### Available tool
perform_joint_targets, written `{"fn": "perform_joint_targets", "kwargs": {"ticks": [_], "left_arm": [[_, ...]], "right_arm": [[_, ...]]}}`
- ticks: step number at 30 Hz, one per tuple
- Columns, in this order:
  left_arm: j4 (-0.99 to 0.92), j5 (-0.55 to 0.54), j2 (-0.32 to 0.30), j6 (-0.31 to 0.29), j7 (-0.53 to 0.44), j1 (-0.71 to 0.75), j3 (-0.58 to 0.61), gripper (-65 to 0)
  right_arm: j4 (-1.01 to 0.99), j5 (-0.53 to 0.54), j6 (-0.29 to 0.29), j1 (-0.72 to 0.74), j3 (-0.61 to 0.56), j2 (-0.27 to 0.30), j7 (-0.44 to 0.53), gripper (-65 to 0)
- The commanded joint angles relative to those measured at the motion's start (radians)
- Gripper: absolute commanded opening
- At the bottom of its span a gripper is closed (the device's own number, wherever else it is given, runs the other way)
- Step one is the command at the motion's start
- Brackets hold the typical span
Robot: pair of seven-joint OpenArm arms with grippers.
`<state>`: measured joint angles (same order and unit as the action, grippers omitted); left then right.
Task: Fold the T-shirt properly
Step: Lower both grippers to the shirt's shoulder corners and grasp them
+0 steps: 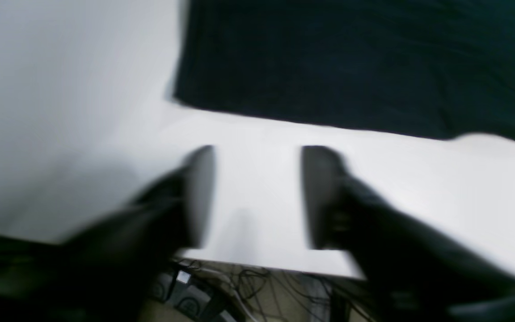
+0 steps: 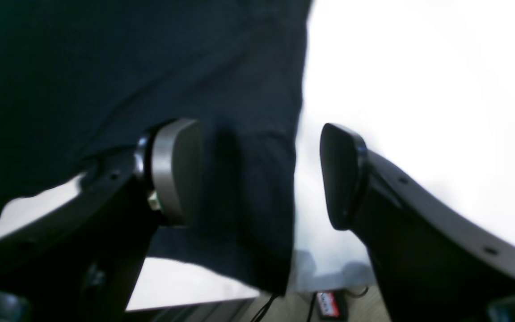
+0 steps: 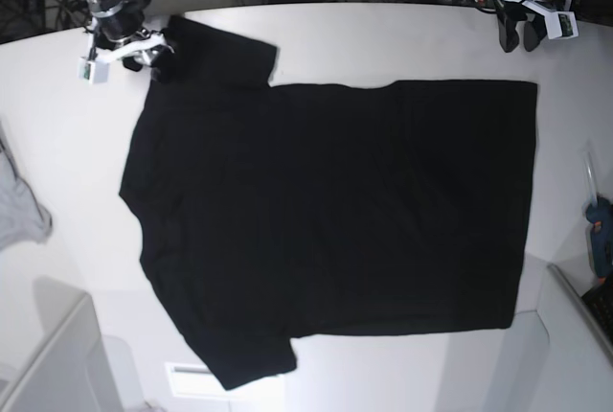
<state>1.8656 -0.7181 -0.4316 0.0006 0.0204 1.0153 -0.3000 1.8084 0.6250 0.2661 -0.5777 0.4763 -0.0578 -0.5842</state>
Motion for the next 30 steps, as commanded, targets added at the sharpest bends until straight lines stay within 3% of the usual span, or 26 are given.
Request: {"fn": "perform_joint_targets", "kwargs": {"ticks": [1, 3, 5, 9, 13, 17, 22, 26, 30], "left_arm": [[-0.001, -0.008, -0.005, 0.003, -0.017, 0.006, -0.008, -24.4], [-0.025, -0.021, -0.005, 0.002, -0.017, -0.014, -0.008, -13.7], [-0.057, -0.048, -0.006, -0.034, -0.017, -0.033, -0.009, -9.2], [-0.142, -0.180, -0.002, -0.123, -0.015, -0.074, -0.080, -14.5], [-0.199, -0.277, -0.009, -0.123, 0.097, -0.141, -0.127, -17.1], [-0.209, -0.282, 0.020, -0.126, 0.306, -0.250, -0.179, -17.1], [-0.215, -0.280, 0.083, -0.126, 0.470, -0.358, -0.236, -17.1], [-0.258, -0.280, 0.103, -0.126, 0.516, -0.416, -0.265, -17.1], [-0.326, -0.280, 0.109, -0.126, 0.520, -0.456, -0.268, -17.1]], "right_arm": [[-0.003, 0.014, 0.009, 0.006, 0.005, 0.005, 0.019, -26.6], [-0.034, 0.014, 0.011, 0.009, 0.003, 0.005, 0.019, -26.6], [-0.046, 0.014, 0.011, 0.005, -0.004, 0.003, 0.019, -26.6], [-0.049, 0.014, 0.011, -0.028, -0.008, -0.004, 0.017, -26.7], [-0.049, 0.014, 0.012, -0.066, -0.057, 0.003, 0.020, -26.7], [-0.051, 0.012, 0.012, -0.080, -0.103, 0.002, 0.022, -26.9], [-0.075, 0.011, 0.012, -0.075, -0.110, 0.002, 0.022, -29.1], [-0.085, 0.011, 0.012, -0.074, -0.112, 0.003, 0.022, -37.5], [-0.085, 0.011, 0.012, -0.074, -0.113, 0.005, 0.022, -38.6]]}}
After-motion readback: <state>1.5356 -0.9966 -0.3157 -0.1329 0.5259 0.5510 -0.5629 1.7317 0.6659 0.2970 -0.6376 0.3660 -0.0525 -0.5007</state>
